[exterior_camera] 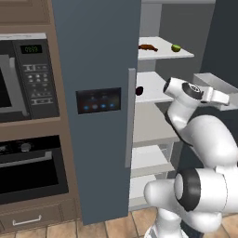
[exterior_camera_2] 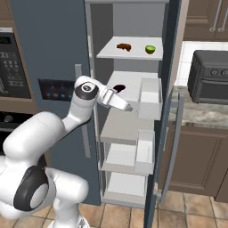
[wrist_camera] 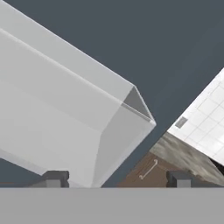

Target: Open the fridge, remove the kiwi, eggplant, and chicken drumstick, and place them on any counter.

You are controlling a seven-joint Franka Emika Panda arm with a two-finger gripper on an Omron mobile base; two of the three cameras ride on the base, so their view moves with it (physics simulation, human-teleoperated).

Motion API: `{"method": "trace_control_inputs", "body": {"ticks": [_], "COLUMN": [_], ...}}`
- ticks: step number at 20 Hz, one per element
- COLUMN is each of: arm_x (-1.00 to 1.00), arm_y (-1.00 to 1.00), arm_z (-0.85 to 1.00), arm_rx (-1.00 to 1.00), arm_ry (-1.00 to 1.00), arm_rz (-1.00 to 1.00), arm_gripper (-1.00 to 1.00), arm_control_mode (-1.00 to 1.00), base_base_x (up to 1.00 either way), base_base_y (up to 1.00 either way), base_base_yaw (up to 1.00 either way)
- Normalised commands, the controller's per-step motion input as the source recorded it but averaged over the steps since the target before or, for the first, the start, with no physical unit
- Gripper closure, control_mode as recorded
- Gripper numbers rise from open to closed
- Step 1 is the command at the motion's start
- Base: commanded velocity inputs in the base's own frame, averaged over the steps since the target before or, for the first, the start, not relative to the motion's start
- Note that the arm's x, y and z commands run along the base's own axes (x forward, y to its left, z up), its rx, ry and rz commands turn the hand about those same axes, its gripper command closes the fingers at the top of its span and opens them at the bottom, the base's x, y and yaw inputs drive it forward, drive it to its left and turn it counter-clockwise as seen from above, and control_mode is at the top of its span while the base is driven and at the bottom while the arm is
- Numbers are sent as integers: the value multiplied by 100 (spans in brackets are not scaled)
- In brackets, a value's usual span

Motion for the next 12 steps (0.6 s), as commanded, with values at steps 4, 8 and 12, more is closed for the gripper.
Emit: {"method": "trace_control_inputs", "body": {"ticks": [4,8,12], "arm_x": [-7,-3,-8], "arm_y": [-40,50,65], "arm_z": [0,31,47], "arm_rx": [3,5,20], "arm_ry": [-7,-20,-8], "arm_rz": [1,15,47], "arm_gripper": [-100,-100,-100], "arm_control_mode": [-100,-100,-100], "base_base_x": [0,0,0], "base_base_y": [0,0,0], "base_base_yaw": [0,0,0]}}
